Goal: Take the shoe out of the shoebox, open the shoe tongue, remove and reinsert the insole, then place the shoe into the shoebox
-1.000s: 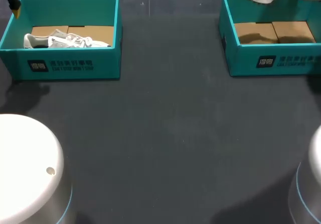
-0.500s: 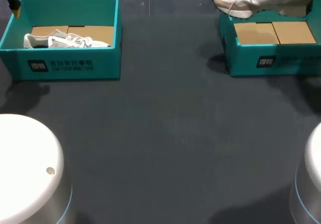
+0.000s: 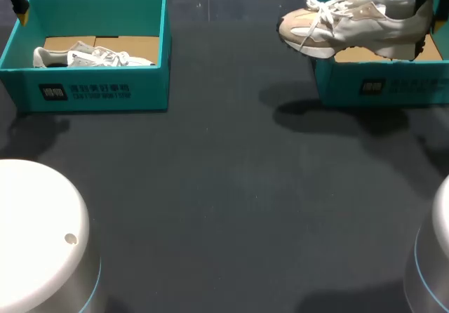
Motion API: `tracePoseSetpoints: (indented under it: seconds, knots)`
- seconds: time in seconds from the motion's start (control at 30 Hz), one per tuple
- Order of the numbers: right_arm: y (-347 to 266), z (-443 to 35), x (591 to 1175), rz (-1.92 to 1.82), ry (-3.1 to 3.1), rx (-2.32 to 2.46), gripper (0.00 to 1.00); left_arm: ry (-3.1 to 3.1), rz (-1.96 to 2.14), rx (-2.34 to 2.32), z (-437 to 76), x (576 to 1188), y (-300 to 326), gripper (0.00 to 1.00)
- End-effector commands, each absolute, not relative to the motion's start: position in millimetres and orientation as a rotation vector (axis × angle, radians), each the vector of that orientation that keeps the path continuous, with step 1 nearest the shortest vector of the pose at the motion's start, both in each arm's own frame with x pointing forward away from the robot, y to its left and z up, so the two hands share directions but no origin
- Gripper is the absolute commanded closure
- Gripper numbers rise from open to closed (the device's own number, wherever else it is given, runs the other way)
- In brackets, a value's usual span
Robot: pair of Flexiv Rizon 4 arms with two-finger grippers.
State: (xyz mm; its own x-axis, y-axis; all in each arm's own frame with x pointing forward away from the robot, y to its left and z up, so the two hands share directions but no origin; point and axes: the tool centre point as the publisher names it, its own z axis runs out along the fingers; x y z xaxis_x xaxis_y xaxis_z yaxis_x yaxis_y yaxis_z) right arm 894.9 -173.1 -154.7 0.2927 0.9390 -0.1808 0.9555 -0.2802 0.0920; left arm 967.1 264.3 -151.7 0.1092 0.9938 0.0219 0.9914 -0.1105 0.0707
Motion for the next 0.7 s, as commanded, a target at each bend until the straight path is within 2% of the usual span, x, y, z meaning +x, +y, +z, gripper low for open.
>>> tracePoseSetpoints:
  seconds: [0.03,0.23,0.5,0.7]
  knots:
    - [-173.8,-154.0,886.3,-0.028,1.724,2.301,1.00,2.068,0.102,2.313,-151.3,966.6,264.7,0.00]
    - [-173.8,-154.0,886.3,-0.028,1.724,2.301,1.00,2.068,0.102,2.313,-151.3,966.6,264.7,0.00]
    - [-127.8,-142.0,824.6,-0.024,1.743,2.253,1.00,2.068,0.102,2.313,-151.3,966.6,264.7,0.00]
    - [-90.1,-155.7,781.1,0.012,1.739,2.247,1.00,2.068,0.102,2.313,-151.3,966.6,264.7,0.00]
